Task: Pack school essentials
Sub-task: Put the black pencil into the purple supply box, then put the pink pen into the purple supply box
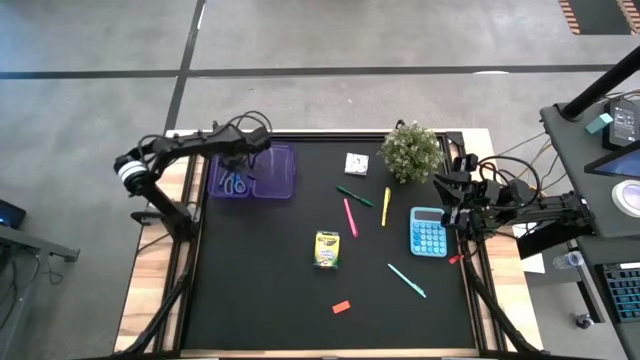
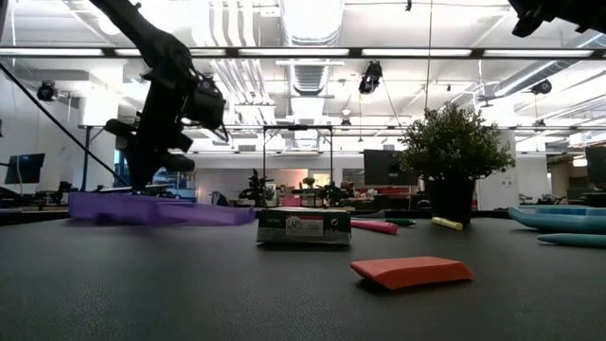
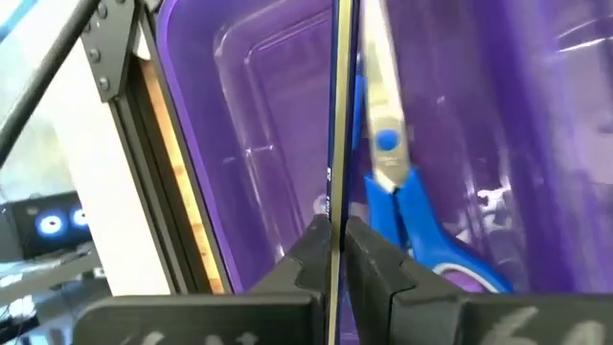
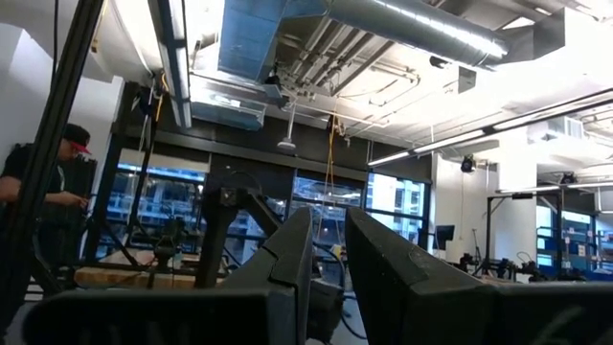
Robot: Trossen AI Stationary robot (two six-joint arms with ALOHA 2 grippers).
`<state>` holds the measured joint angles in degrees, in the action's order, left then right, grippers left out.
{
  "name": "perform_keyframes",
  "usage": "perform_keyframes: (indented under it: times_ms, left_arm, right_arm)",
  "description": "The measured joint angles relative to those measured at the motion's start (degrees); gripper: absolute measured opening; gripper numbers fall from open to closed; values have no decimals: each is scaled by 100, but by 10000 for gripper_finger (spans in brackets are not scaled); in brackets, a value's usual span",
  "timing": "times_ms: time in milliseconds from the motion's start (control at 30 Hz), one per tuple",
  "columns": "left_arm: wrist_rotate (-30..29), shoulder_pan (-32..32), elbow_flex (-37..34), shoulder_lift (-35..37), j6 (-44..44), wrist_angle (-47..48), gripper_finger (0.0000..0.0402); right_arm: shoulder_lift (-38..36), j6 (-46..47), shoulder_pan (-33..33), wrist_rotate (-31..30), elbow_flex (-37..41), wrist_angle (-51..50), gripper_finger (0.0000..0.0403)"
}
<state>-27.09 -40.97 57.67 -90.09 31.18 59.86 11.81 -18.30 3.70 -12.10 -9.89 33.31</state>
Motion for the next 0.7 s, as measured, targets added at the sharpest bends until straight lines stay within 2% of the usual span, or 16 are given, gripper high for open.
perform_keyframes:
  times_ms: [333,700]
  left_arm:
    - [-37,-301,4,-107,155,67,4]
    - [-31,-330,4,-104,149,76,102]
  right_arm:
    - [0,-49,0,0,1,-3,57]
    - [0,-37,0,0,2,-6,57]
